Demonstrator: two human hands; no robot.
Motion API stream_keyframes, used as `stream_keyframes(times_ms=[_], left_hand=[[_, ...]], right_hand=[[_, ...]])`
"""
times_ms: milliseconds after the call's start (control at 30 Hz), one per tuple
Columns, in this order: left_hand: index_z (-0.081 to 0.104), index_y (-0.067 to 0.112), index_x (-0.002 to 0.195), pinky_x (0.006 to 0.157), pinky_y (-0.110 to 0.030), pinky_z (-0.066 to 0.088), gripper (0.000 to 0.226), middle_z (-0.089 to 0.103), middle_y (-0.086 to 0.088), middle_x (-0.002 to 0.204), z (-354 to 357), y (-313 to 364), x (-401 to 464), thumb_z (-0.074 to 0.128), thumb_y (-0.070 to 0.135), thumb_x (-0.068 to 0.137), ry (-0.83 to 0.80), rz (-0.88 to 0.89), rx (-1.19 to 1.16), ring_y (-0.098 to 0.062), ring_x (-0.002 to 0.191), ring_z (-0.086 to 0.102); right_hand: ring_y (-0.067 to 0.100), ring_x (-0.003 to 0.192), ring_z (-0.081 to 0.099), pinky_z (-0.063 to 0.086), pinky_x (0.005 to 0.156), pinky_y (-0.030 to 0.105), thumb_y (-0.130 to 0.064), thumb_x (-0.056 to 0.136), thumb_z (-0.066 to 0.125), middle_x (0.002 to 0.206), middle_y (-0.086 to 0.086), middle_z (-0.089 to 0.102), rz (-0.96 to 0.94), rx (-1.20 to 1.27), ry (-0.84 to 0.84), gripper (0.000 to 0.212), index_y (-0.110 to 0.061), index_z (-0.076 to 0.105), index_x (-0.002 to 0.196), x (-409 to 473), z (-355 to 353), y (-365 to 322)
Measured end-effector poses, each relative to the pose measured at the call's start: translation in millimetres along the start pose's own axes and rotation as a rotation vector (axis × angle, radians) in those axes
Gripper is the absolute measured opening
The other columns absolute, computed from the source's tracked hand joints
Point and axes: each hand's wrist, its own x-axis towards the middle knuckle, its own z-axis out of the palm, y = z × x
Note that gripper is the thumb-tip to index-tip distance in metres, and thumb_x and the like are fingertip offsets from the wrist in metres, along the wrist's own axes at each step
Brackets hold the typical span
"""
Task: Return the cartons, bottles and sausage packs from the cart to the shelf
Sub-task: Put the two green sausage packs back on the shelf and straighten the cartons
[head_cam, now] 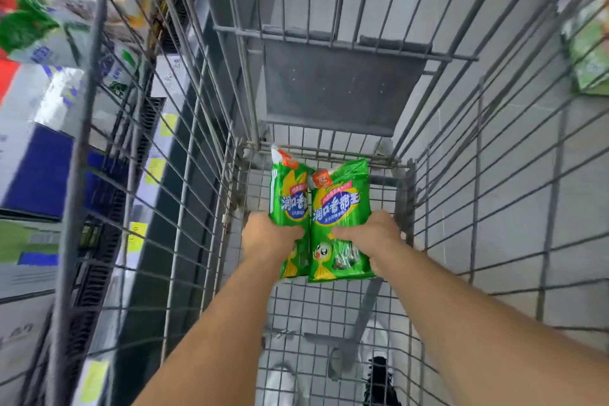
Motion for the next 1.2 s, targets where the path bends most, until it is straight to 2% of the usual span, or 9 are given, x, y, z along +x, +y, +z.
stream_keyframes(times_ms=[133,267,367,533,667,767,933,1100,1200], left_hand=[[0.068,0.006,0.093,0.051,-0.028,0.052,0.028,0.072,-0.010,0.086,-28.6,2.7,-51.2,0.085,0.015,0.072,-0.040,-0.018,-0.081,-0.018,0.060,0.062],[0.071,0.007,0.090,0.069,-0.039,0.059,0.030,0.075,-0.013,0.082,-84.3,31.3,-119.5,0.085,0.017,0.066,-0.085,0.067,-0.099,-0.024,0.062,0.065],[0.073,0.002,0.088,0.054,-0.031,0.050,0.028,0.075,-0.016,0.080,-138.6,55.5,-182.7,0.084,0.013,0.064,-0.102,0.152,-0.108,-0.020,0.050,0.057],[0.064,0.010,0.076,0.050,-0.026,0.045,0.022,0.070,-0.014,0.073,-235.0,87.4,-293.1,0.085,0.013,0.069,-0.087,0.294,-0.111,-0.016,0.050,0.054],[0.062,0.013,0.070,0.049,-0.026,0.049,0.024,0.068,-0.013,0.071,-300.2,97.7,-362.1,0.086,0.012,0.069,-0.005,0.402,-0.140,-0.017,0.053,0.053],[0.060,0.014,0.068,0.048,-0.027,0.048,0.026,0.063,-0.010,0.068,-337.1,95.2,-402.1,0.086,0.012,0.069,0.086,0.437,-0.227,-0.019,0.055,0.054],[0.072,0.004,0.099,0.064,-0.040,0.055,0.042,0.074,-0.022,0.093,-373.2,65.7,-459.7,0.088,0.015,0.061,0.221,0.432,-0.321,-0.024,0.069,0.063],[0.071,0.013,0.083,0.056,-0.032,0.051,0.020,0.074,-0.014,0.083,-380.8,9.2,-516.8,0.085,0.008,0.069,0.393,0.385,-0.389,-0.023,0.063,0.061],[0.072,0.009,0.087,0.067,-0.043,0.061,0.026,0.075,-0.016,0.089,-383.1,-38.5,-548.9,0.087,0.008,0.066,0.502,0.310,-0.478,-0.030,0.073,0.069]], right_hand=[[0.023,0.080,0.068,0.059,0.082,0.039,-0.020,0.060,0.094,0.087,0.005,0.070,-0.021,0.003,-0.004,0.038,-0.013,0.066,0.085,-59.5,-32.3,-10.2],[0.010,0.069,0.053,0.051,0.076,0.031,-0.015,0.070,0.090,0.083,-0.001,0.056,-0.081,0.077,-0.046,0.043,-0.015,0.048,0.081,-150.1,-87.7,-42.2],[0.013,0.070,0.063,0.058,0.079,0.033,-0.010,0.067,0.090,0.084,0.005,0.066,-0.149,0.075,-0.033,0.035,-0.009,0.060,0.084,-223.6,-126.3,-71.8],[0.017,0.055,0.073,0.058,0.047,0.028,0.004,0.069,0.085,0.080,0.012,0.075,-0.269,0.111,-0.076,0.029,-0.002,0.074,0.096,-340.3,-176.9,-117.5],[0.027,0.079,0.076,0.062,0.077,0.044,0.000,0.064,0.089,0.090,0.014,0.078,-0.460,0.047,-0.083,0.036,-0.004,0.077,0.097,-409.1,-198.9,-153.0],[0.019,0.064,0.070,0.060,0.064,0.031,0.002,0.069,0.086,0.081,0.010,0.074,-0.592,0.015,-0.165,0.027,-0.006,0.073,0.091,-454.1,-206.3,-174.7],[0.030,0.083,0.074,0.061,0.078,0.045,-0.002,0.065,0.089,0.093,0.014,0.077,-0.754,-0.122,-0.272,0.033,-0.012,0.071,0.092,-512.7,-211.0,-190.5],[0.029,0.087,0.074,0.058,0.086,0.049,-0.003,0.069,0.088,0.090,0.010,0.076,-0.907,-0.208,-0.415,0.028,-0.011,0.068,0.088,-552.7,-192.9,-185.9],[0.027,0.091,0.072,0.057,0.089,0.047,-0.003,0.072,0.086,0.097,0.011,0.076,-0.954,-0.275,-0.558,0.027,-0.012,0.066,0.089,-578.6,-164.8,-173.7]])
